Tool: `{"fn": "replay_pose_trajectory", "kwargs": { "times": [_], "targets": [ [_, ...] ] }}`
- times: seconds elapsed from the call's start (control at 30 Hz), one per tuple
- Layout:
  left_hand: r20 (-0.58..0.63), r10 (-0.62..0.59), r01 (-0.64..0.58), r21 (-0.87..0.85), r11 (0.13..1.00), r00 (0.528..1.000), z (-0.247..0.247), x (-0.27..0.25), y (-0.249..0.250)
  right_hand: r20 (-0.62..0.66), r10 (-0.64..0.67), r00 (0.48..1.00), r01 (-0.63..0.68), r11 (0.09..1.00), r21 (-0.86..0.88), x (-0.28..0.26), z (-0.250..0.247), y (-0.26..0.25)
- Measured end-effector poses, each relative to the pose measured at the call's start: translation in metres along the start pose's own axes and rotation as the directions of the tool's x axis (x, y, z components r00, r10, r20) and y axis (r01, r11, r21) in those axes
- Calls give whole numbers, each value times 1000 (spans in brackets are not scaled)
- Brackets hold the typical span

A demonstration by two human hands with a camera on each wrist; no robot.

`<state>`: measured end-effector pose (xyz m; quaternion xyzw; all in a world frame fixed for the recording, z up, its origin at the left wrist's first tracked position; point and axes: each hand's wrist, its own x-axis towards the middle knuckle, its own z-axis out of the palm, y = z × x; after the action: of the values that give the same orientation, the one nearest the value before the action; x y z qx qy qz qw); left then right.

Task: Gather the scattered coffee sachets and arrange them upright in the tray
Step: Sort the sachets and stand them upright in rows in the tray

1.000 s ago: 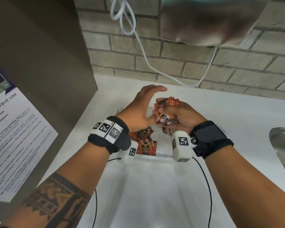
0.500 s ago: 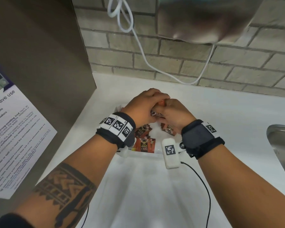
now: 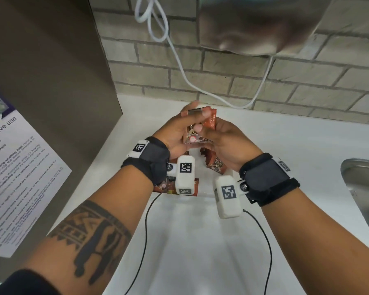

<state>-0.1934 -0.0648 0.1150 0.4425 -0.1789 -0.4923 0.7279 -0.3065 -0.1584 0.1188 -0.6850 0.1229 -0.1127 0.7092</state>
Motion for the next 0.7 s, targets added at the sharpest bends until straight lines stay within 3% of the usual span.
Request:
{"fn": "replay_pose_trajectory", "kwargs": {
  "times": [0.07, 0.23, 0.4, 0.7],
  "targets": [
    [76, -9, 6, 35, 999, 997, 6, -1, -3, 12, -23, 1000, 23, 999, -22, -2, 3, 2],
    [192, 7, -27, 103, 994, 981, 6, -3, -10, -108, -77, 991, 32, 928, -372, 5, -10, 21],
    [119, -11, -4, 125, 992, 993, 4, -5, -18, -154, -141, 978, 36, 839, -542, 2, -23, 29],
    [40, -78, 72, 137, 988, 996, -4, -4, -23, -115, -49, 992, -26, 818, -574, -7, -31, 12]
  ]
}}
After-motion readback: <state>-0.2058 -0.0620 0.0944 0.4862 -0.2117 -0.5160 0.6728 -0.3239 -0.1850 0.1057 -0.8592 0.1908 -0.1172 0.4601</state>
